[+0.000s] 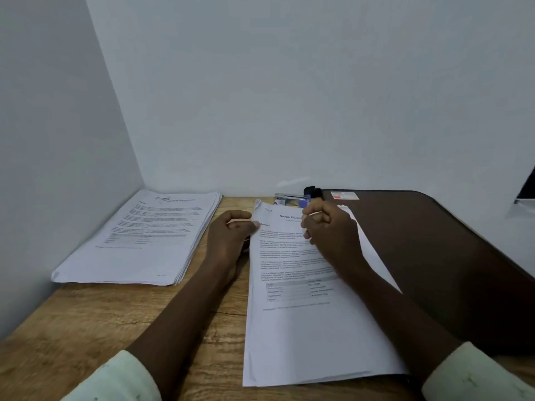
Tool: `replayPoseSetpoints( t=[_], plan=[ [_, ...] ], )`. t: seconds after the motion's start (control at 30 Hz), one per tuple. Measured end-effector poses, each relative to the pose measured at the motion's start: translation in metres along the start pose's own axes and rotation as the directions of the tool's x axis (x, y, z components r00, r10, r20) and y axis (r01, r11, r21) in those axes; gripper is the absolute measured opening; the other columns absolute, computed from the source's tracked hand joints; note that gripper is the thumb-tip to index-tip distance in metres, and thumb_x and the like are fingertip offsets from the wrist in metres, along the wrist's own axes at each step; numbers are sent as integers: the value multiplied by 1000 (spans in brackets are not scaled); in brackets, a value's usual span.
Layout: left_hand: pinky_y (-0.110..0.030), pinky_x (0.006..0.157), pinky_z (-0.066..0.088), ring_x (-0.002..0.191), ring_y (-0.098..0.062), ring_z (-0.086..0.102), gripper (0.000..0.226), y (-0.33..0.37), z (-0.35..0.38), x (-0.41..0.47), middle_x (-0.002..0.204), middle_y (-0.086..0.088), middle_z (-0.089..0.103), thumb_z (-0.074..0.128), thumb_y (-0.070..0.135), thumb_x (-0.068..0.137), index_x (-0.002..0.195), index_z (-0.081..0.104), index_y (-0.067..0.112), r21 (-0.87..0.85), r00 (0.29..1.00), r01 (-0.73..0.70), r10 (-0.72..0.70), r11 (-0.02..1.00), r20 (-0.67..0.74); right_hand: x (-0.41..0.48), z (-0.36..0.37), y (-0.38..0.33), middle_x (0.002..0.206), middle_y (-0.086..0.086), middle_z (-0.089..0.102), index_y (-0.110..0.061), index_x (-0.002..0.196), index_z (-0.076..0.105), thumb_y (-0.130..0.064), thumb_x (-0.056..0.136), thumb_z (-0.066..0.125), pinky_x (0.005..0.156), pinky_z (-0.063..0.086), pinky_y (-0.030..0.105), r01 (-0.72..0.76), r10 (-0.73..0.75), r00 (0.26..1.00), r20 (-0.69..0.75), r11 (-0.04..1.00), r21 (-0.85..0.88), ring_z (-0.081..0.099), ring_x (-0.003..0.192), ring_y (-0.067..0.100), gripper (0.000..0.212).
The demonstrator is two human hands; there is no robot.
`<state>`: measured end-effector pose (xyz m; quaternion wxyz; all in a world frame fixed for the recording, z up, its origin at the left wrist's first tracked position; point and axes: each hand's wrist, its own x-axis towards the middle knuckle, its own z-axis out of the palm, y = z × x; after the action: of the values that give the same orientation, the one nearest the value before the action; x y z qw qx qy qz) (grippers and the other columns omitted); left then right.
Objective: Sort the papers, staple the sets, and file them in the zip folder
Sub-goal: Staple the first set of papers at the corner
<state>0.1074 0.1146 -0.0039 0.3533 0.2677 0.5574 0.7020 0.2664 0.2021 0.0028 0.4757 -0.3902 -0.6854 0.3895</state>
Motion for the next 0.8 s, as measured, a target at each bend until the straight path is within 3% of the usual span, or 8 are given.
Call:
replayPoseSetpoints(
  t=[0.17, 0.27, 0.37, 0.53, 0.67, 0.73, 0.8],
  plan=[
    [-51, 76, 58, 83, -39, 68, 33, -5, 5, 7, 83, -19, 68, 78, -5, 75, 101, 62, 7, 61, 998, -45, 48, 997, -45, 4, 1, 4, 66, -1, 70, -18, 81, 66, -8, 81, 60, 66, 56, 36, 31, -32, 999, -6, 998, -46, 66, 57, 16, 12],
    [-64, 76, 56, 82, -43, 69, 32, -8, 5, 7, 71, -13, 65, 83, -3, 66, 87, 65, 12, 113, 994, -58, 67, 992, -82, 2, 1, 6, 66, 0, 70, -21, 79, 65, -13, 79, 59, 72, 57, 41, 54, -56, 998, -19, 996, -77, 68, 64, 21, 10],
    [-59, 73, 59, 83, -43, 71, 25, -9, 4, 5, 71, -12, 65, 84, 0, 67, 80, 66, 12, 210, 986, -93, 119, 973, -114, 0, 1, 8, 67, -1, 70, -21, 79, 66, -12, 79, 60, 74, 56, 43, 51, -54, 998, -32, 994, -92, 68, 67, 22, 10],
    [-45, 68, 62, 79, -32, 73, 20, -10, 4, 4, 75, -9, 69, 82, 3, 75, 88, 68, 11, 323, 972, -135, 189, 937, -142, 1, 1, 8, 71, -1, 72, -16, 84, 68, -11, 82, 62, 78, 56, 42, 35, -37, 999, -24, 995, -96, 69, 70, 20, 9],
    [-32, 62, 54, 77, -27, 72, 13, -15, 4, 4, 75, -10, 72, 80, 10, 77, 80, 68, 13, 405, 952, -198, 274, 892, -138, 0, -1, 7, 71, 0, 73, -15, 85, 69, -9, 84, 62, 76, 56, 36, 18, -20, 999, -32, 997, -73, 68, 67, 18, 9],
    [-33, 64, 50, 77, -28, 70, 12, -16, 5, 3, 74, -7, 73, 78, 15, 79, 76, 67, 14, 419, 943, -251, 318, 873, -97, -1, -1, 5, 70, -2, 72, -15, 84, 68, -15, 86, 63, 71, 53, 32, -5, 5, 1000, -7, 999, -50, 65, 61, 12, 5],
    [-38, 70, 52, 83, -23, 69, 13, -16, 6, 2, 81, -1, 73, 77, 17, 81, 74, 66, 16, 415, 946, -284, 324, 864, -29, -2, -1, 2, 70, -3, 72, -17, 83, 67, -33, 88, 66, 68, 52, 32, -41, 41, 998, 48, 999, -19, 64, 57, 7, 17]
  ],
)
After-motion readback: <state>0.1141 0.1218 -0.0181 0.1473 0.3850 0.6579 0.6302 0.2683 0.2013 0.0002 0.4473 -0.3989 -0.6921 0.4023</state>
